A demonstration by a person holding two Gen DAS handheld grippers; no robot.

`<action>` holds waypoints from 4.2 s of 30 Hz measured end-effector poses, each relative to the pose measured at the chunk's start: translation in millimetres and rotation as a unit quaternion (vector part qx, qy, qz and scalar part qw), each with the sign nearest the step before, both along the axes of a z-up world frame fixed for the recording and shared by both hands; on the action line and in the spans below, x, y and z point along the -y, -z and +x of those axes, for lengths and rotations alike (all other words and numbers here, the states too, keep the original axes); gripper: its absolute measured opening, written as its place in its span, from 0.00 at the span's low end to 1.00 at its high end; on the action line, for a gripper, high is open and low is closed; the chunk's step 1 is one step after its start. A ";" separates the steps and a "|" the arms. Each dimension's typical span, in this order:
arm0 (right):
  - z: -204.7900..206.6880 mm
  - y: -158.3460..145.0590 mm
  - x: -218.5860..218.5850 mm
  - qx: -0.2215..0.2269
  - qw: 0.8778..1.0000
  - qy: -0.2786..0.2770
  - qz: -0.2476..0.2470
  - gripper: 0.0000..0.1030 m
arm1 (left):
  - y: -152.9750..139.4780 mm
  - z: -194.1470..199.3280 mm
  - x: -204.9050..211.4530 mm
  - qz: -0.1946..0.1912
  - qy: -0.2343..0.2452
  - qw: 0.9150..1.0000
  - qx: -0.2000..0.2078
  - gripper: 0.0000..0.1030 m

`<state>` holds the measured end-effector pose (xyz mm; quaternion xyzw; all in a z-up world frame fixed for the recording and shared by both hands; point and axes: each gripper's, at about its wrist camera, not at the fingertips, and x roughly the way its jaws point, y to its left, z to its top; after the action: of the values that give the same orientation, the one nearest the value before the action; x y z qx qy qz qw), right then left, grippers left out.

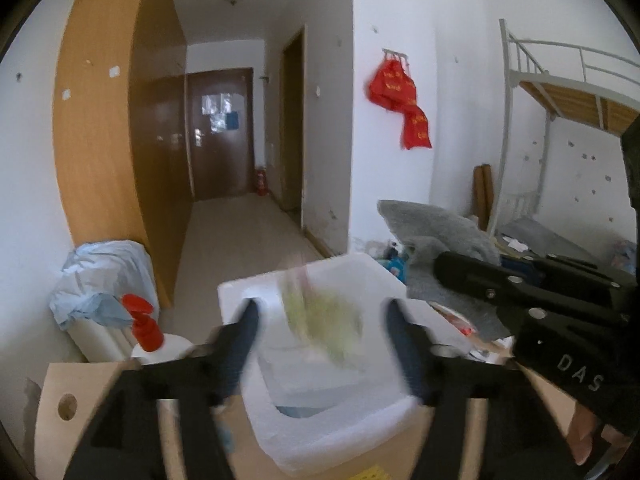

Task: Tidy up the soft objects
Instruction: 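Lower the floral wrapper into the foam box and open the left gripper, then lower the grey sock into the foam box and open the right gripper, then withdraw both grippers from the foam box back over the table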

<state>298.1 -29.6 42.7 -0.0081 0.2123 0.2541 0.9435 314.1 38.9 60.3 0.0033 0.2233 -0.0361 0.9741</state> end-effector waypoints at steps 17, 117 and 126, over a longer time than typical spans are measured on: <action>1.7 2.2 2.7 -0.001 1.000 0.006 0.002 0.18 | -3.0 -4.1 -12.3 0.008 -0.053 0.999 0.011 0.90; -157.0 -30.8 35.0 0.067 0.997 -0.021 0.028 1.00 | -75.9 -235.6 -11.9 0.011 -0.144 0.985 0.093 1.00; -174.6 1.5 46.3 0.074 0.996 -0.005 0.040 1.00 | -33.7 -256.9 -14.7 -0.022 -0.148 0.983 0.105 1.00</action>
<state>123.5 -76.0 41.2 0.0096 0.1318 0.2662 0.9548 57.2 53.6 94.0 -0.0474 0.1174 0.1036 0.9865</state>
